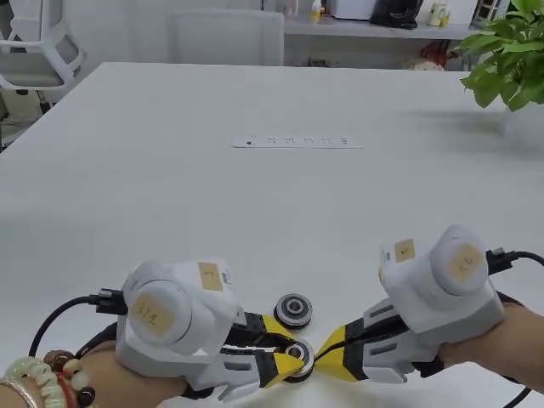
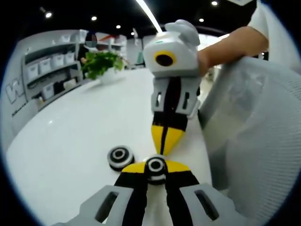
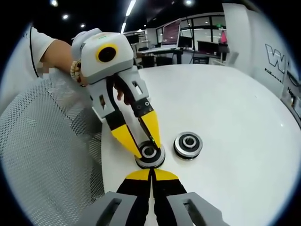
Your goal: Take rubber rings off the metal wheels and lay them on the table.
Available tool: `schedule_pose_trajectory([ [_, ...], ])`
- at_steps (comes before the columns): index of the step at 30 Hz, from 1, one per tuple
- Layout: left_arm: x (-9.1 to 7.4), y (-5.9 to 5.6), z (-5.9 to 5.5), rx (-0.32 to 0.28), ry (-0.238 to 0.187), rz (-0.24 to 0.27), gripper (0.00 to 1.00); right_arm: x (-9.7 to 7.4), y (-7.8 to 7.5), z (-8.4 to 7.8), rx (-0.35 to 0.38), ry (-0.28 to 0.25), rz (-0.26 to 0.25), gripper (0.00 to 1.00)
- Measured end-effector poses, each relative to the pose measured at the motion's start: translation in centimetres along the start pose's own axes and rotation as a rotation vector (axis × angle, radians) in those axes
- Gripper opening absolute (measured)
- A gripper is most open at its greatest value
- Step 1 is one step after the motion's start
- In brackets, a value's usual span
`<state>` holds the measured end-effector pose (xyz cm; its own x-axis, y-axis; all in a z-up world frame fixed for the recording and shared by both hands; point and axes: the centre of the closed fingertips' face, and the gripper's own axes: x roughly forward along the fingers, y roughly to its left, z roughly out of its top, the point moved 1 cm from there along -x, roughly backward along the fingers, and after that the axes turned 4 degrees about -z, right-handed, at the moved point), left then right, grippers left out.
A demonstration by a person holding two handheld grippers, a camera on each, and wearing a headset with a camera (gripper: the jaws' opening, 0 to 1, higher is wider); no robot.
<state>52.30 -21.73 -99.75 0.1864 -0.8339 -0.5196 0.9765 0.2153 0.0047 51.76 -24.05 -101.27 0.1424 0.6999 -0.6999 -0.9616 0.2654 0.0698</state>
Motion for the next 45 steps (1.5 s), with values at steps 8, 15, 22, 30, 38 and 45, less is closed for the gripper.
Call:
schedule_pose_trajectory([
  [8, 0.0, 0.0, 0.0, 0.002, -0.003, -0.001, 0.14, -0.1, 0.2, 0.3, 0.053, -0.029, 0.009, 0.17],
  [15, 0.0, -0.1, 0.1, 0.001, -0.004, -0.001, 0.14, 1.0, 0.9, 0.8, -0.027, -0.032, 0.006, 0.27],
  [22, 0.0, 0.0, 0.0, 0.003, -0.004, -0.002, 0.14, 0.4, 0.4, 0.3, -0.063, -0.015, -0.007, 0.17],
  [30, 0.0, 0.0, 0.0, 0.003, -0.004, -0.001, 0.14, 0.1, 0.4, -0.1, -0.054, -0.004, 0.002, 0.07],
  [38, 0.0, 0.0, 0.0, 0.004, -0.003, -0.001, 0.14, 0.1, -0.2, 0.0, -0.029, -0.008, -0.026, 0.16],
  [45, 0.0, 0.0, 0.1, 0.004, -0.004, -0.001, 0.14, 1.1, 0.3, 0.9, -0.057, -0.031, -0.029, 0.26],
])
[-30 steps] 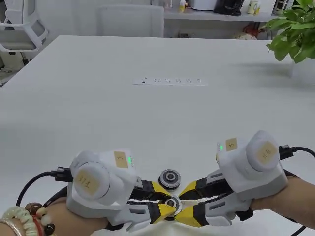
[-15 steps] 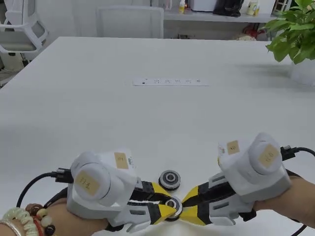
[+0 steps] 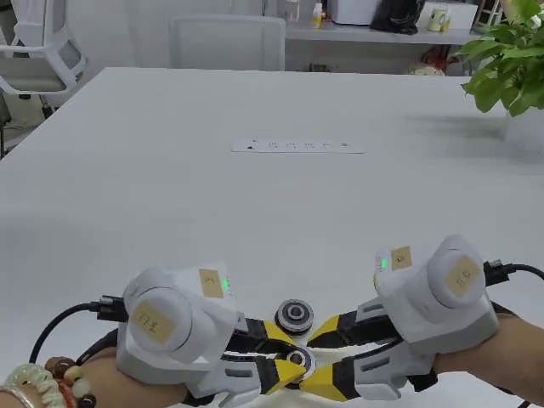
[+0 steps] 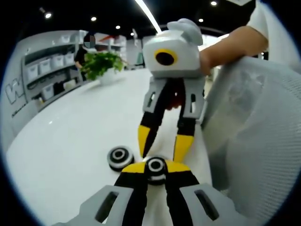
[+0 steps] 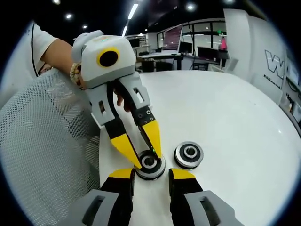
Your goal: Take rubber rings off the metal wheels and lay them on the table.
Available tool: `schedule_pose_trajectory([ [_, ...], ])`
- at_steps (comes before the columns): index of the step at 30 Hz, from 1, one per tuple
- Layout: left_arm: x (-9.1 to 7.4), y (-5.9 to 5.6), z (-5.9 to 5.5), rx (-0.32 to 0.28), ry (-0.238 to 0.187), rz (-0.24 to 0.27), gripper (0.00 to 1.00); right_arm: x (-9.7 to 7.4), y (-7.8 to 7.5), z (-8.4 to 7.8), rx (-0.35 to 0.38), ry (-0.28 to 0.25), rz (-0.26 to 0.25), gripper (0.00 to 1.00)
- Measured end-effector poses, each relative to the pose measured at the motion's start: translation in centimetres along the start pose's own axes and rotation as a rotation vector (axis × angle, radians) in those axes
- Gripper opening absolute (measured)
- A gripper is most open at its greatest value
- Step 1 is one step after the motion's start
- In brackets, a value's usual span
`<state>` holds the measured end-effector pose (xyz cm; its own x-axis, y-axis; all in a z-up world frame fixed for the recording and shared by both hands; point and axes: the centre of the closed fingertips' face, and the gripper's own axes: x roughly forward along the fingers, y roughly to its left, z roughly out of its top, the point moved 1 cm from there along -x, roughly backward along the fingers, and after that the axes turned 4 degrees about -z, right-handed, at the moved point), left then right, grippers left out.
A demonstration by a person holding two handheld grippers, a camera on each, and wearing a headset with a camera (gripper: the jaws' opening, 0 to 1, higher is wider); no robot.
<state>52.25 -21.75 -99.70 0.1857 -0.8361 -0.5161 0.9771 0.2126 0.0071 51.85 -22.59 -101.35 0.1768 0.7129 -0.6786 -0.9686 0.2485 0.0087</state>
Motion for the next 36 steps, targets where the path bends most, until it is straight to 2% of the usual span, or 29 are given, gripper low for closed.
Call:
schedule_pose_trajectory([
  [2, 0.0, 0.0, 0.0, 0.000, 0.000, 0.000, 0.14, 0.3, 0.2, -0.1, -0.041, 0.012, 0.006, 0.25],
  [4, 0.0, 0.0, 0.0, 0.000, 0.000, 0.000, 0.14, 0.1, 0.1, 0.0, -0.034, 0.008, 0.008, 0.24],
  [5, 0.0, 0.0, 0.0, 0.000, 0.000, 0.000, 0.14, 0.0, 0.0, -0.1, -0.005, 0.012, 0.010, 0.23],
  [15, 0.0, 0.0, 0.0, -0.001, 0.000, 0.001, 0.14, -0.6, 0.0, -0.8, -0.011, 0.030, 0.024, 0.14],
  [18, 0.0, 0.0, 0.0, -0.003, 0.000, 0.002, 0.14, -0.8, -0.1, -1.0, -0.012, 0.037, 0.027, 0.06],
  [24, 0.0, 0.0, 0.0, -0.002, 0.001, 0.002, 0.14, -0.9, -0.2, -1.0, 0.011, 0.038, 0.021, 0.05],
  [29, 0.0, 0.0, 0.0, -0.002, 0.001, 0.002, 0.14, -1.0, -0.5, -1.0, 0.020, 0.028, 0.006, 0.11],
  [31, 0.0, 0.0, 0.0, -0.002, 0.000, 0.002, 0.14, -1.0, -0.1, -0.6, 0.037, 0.011, 0.027, 0.17],
  [32, 0.0, 0.0, 0.0, -0.002, 0.000, 0.002, 0.14, -0.9, 0.1, -0.5, 0.035, 0.006, 0.034, 0.20],
  [36, 0.0, 0.0, 0.0, -0.002, 0.000, 0.001, 0.14, -0.6, -0.2, 0.0, 0.000, -0.011, 0.010, 0.24],
])
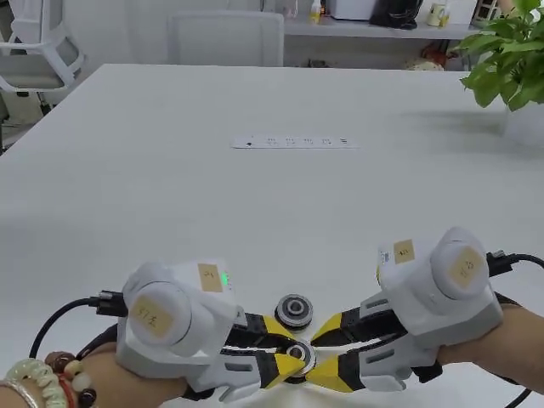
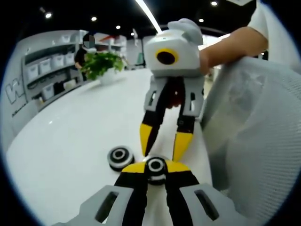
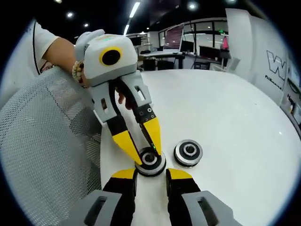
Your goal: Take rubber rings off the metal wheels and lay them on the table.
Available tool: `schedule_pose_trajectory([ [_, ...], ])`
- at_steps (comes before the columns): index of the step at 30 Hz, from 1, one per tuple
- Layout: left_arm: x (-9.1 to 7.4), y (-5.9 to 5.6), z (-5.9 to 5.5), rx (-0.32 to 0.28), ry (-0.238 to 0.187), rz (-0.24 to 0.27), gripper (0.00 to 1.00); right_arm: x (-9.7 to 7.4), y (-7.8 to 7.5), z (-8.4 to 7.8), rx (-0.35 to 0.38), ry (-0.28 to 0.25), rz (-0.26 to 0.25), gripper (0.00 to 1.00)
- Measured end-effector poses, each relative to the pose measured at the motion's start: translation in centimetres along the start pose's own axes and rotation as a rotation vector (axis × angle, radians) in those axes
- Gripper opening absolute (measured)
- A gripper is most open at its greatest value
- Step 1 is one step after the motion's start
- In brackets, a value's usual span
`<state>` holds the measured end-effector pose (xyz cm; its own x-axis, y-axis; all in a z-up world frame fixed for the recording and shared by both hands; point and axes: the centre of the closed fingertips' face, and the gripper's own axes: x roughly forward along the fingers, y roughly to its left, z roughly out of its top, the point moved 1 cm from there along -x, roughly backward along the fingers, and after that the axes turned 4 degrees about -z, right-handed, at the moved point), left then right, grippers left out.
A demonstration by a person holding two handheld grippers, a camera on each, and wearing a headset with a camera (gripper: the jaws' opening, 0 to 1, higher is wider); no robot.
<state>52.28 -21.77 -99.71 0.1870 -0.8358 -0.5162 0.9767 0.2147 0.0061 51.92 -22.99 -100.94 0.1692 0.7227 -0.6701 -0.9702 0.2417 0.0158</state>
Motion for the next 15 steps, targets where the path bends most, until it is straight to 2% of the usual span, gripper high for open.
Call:
schedule_pose_trajectory([
  [8, -0.01, -0.01, 0.02, 0.000, 0.000, 0.000, 0.14, 0.09, 0.17, -0.31, -0.041, 0.020, 0.011, 0.19],
  [15, -0.02, 0.00, 0.00, 0.000, -0.001, 0.000, 0.14, -0.24, 0.14, -0.74, -0.027, 0.032, 0.019, 0.13],
])
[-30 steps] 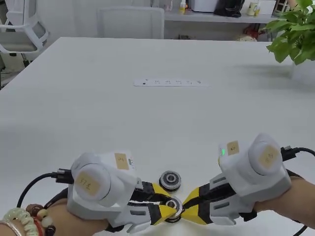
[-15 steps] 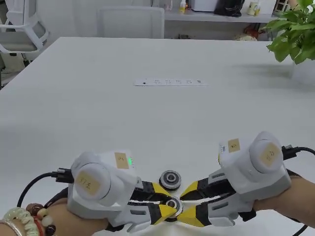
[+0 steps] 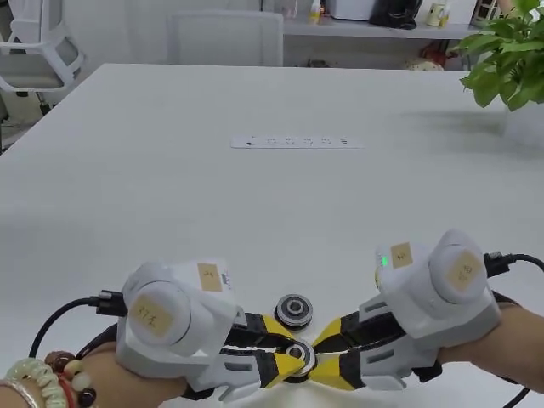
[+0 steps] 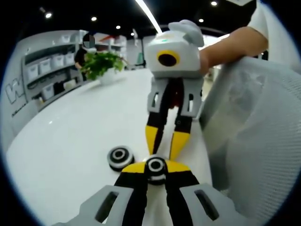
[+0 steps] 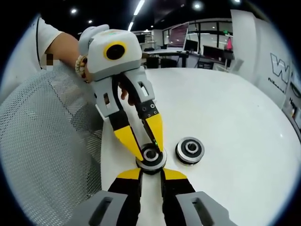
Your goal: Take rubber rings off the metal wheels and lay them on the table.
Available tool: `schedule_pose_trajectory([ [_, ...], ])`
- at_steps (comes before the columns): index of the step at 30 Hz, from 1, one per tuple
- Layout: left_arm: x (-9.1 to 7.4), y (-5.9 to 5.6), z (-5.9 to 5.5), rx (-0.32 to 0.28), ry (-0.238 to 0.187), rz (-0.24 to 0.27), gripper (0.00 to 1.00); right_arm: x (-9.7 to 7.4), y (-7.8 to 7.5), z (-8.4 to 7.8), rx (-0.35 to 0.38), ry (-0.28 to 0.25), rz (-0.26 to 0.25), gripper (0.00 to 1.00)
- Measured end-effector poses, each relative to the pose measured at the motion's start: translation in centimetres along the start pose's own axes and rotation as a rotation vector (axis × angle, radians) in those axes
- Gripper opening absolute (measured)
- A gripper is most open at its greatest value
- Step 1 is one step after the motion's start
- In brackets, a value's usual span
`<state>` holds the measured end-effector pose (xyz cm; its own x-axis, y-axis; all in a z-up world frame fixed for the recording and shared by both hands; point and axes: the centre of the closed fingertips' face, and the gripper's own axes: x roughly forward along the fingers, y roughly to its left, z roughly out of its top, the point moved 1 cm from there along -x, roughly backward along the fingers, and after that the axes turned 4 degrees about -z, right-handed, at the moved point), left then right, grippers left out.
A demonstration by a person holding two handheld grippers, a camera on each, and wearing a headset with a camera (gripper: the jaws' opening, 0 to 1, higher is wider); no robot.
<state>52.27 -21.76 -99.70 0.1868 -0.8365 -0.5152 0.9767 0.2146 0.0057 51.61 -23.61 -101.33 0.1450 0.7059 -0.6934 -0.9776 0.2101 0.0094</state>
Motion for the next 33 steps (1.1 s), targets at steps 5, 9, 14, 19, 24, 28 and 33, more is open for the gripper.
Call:
schedule_pose_trajectory([
  [5, 0.0, 0.0, 0.0, 0.000, 0.000, 0.000, 0.14, -0.1, 0.0, -0.1, 0.022, 0.002, 0.004, 0.09],
  [9, 0.0, 0.0, 0.0, -0.001, -0.001, 0.001, 0.14, -0.4, -0.2, -0.2, 0.023, 0.002, 0.003, 0.03],
  [14, 0.0, 0.0, 0.0, -0.001, -0.001, 0.001, 0.14, -0.6, -0.6, -0.1, 0.055, -0.007, -0.015, 0.01],
  [19, 0.0, 0.0, 0.0, -0.001, -0.001, 0.001, 0.14, -0.4, -0.3, -0.3, 0.056, 0.003, -0.008, 0.10],
  [24, 0.0, 0.0, 0.0, -0.001, -0.001, 0.001, 0.14, 0.0, -0.1, 0.1, 0.040, -0.003, -0.004, 0.16],
  [28, 0.0, 0.0, 0.0, -0.002, -0.002, 0.000, 0.14, 0.5, 0.1, 0.5, 0.046, -0.012, 0.000, 0.24],
  [33, 0.0, 0.0, 0.0, -0.002, -0.002, 0.000, 0.14, 0.3, 0.0, 0.2, 0.023, -0.002, 0.001, 0.19],
])
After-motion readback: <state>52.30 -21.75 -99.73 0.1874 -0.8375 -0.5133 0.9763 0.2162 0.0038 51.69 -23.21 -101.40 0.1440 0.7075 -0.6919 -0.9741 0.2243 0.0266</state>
